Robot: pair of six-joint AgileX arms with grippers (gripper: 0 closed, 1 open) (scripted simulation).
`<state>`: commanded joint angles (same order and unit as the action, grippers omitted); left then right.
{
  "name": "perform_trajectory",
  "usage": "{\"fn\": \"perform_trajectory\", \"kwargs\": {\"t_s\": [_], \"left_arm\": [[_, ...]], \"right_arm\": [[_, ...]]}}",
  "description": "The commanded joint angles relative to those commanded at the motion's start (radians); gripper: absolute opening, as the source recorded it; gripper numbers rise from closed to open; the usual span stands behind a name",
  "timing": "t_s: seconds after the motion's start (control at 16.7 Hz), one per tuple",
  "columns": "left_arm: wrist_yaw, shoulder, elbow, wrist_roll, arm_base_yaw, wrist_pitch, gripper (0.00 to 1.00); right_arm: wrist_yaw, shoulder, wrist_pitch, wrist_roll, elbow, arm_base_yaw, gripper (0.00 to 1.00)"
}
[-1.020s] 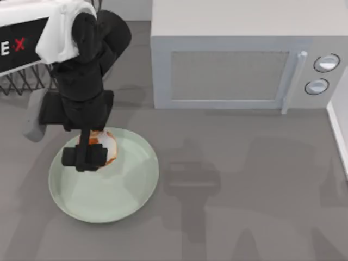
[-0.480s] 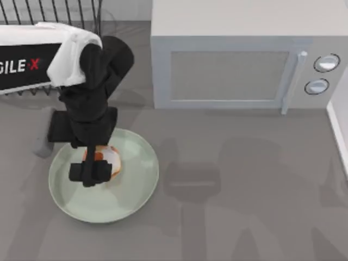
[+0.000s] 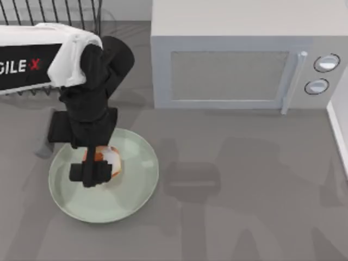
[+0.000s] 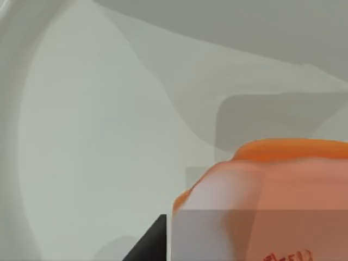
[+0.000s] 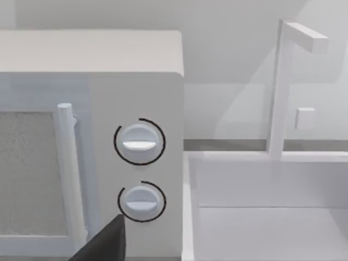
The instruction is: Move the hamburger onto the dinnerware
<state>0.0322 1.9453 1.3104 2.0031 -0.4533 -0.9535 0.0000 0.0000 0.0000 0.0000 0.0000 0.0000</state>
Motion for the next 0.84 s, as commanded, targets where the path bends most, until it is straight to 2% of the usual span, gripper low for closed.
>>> {"fn": "perform_trajectory", "kwargs": {"t_s": [0.48, 0.84], "left_arm": [[0.0, 0.0, 0.0, 0.0, 0.0, 0.0, 0.98], [0.0, 0.0, 0.0, 0.0, 0.0, 0.0, 1.0]], "right_arm": [[0.0, 0.0, 0.0, 0.0, 0.0, 0.0, 1.0], [0.0, 0.0, 0.0, 0.0, 0.0, 0.0, 1.0]]}}
